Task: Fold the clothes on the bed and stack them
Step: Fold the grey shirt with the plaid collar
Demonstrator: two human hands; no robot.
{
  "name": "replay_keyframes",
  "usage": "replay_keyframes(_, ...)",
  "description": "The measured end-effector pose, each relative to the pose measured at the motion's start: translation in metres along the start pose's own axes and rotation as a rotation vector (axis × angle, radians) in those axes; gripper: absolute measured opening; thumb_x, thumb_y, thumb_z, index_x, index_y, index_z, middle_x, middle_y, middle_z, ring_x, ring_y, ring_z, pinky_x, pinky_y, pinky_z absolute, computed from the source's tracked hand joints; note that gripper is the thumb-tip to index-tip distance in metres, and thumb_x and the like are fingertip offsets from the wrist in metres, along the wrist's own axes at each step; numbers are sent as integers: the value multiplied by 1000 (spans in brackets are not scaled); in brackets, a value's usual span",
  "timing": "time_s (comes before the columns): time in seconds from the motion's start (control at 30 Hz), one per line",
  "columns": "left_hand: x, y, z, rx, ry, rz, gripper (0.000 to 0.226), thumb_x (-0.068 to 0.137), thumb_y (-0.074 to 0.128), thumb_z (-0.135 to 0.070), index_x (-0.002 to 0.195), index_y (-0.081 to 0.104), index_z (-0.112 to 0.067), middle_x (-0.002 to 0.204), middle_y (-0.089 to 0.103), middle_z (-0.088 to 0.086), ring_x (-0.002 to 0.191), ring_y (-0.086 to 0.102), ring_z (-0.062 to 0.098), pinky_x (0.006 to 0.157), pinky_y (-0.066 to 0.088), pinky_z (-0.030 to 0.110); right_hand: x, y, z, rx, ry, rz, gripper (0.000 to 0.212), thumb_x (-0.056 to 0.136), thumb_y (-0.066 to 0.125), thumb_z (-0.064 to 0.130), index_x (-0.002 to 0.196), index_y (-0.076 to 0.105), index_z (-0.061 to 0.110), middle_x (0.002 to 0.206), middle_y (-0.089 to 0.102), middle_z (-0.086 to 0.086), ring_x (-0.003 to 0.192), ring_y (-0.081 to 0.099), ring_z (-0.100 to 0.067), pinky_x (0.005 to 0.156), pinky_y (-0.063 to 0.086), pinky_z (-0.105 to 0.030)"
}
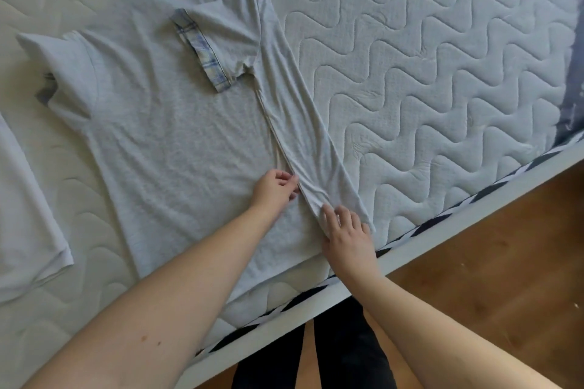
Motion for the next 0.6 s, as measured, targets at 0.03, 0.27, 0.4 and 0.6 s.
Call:
replay_keyframes(0.03,-4,7,4,30,-25,52,17,94,64,-17,100,54,-5,81,64,11,60,60,11,55,49,20,-2,1,-5,10,31,-6,57,89,51,19,144,37,21,130,47,-1,116,47,-24,91,37,-34)
replay_keyframes(0.27,-39,55,34,193,-140,339,11,91,68,-18,96,61,-12,101,70,11,89,68,22,80,56,34,-24,12,-39,155,263,-55,36,88,60,36,120,51,23,116,51,1,107,48,-23,91,32,-33)
replay_keyframes(0.4,-37,58,46,241,-102,226,8,95,61,-15,100,61,-9,107,66,15,96,66,27,81,59,40,-25,10,-42,173,203,-127,27,91,61,26,117,56,20,109,55,0,100,51,-25,86,33,-35)
replay_keyframes(0.6,-44,39,49,232,-12,74,11,98,53,-20,99,62,-13,104,69,12,98,65,28,86,56,43,-40,-12,-27,124,-11,-322,10,86,69,12,94,74,16,82,63,-6,74,56,-32,69,42,-42)
Point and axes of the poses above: each hand's wrist, its own x-axis towards the middle knuckle, its own y-axis out of the palm, z = x × y, the point moved 8 cm from there along x, towards the middle knuckle
